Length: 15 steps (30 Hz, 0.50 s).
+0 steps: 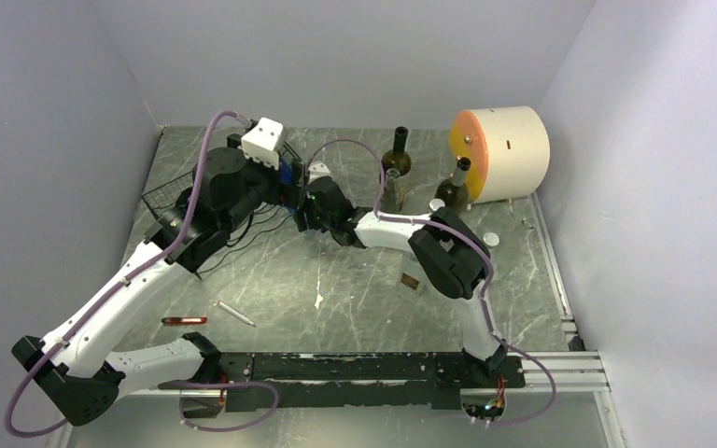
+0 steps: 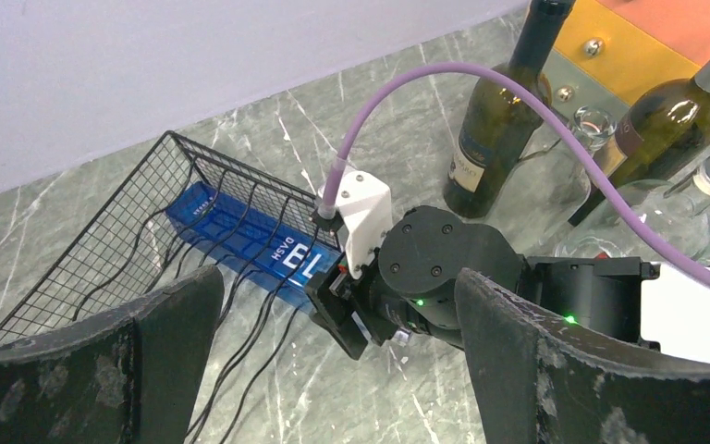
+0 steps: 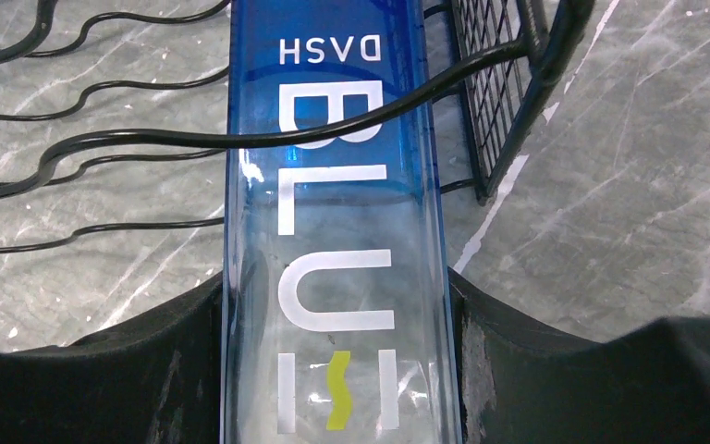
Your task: Put the wine bottle on the wine rack
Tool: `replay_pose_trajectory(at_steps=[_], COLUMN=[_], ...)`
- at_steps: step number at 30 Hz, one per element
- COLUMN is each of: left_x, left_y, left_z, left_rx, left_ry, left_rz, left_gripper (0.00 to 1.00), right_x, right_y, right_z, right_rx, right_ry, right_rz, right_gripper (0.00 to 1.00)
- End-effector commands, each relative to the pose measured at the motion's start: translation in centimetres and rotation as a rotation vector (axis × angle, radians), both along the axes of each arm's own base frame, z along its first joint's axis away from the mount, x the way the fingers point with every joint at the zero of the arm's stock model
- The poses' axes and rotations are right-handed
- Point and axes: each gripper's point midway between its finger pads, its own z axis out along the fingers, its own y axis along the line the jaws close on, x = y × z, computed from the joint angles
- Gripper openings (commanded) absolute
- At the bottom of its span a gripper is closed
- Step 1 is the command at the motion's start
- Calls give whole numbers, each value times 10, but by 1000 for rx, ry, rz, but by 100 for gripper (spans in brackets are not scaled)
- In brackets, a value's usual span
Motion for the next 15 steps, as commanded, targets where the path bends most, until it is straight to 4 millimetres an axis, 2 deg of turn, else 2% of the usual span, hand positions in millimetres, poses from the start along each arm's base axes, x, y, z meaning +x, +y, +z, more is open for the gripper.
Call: replay_pose_trajectory(at_steps=[1, 3, 7, 10, 12, 15], left_x=[-3, -4, -3, -3, -3, -4], left_y=[-1, -1, 1, 2, 3, 5], left_z=[15, 16, 16, 19, 21, 27], left_rx=[-22, -21, -19, -18, -19, -21], left_ry=[-18, -19, -22, -25, -29, -46], left_rz=[-13, -12, -7, -1, 2, 5], left_gripper=[99, 99, 99, 99, 99, 99], right_x=[40, 42, 39, 35, 33, 28], right_y=[15, 12, 10, 8, 5, 2], right_z=[72, 70, 72, 82, 83, 103], right_rx=[171, 158, 149, 151, 139, 146], right_ry=[-143, -136, -119, -121, -119, -129], right_rz=[-76, -85, -75, -59, -50, -32], right_gripper=[46, 58, 70, 80, 84, 87])
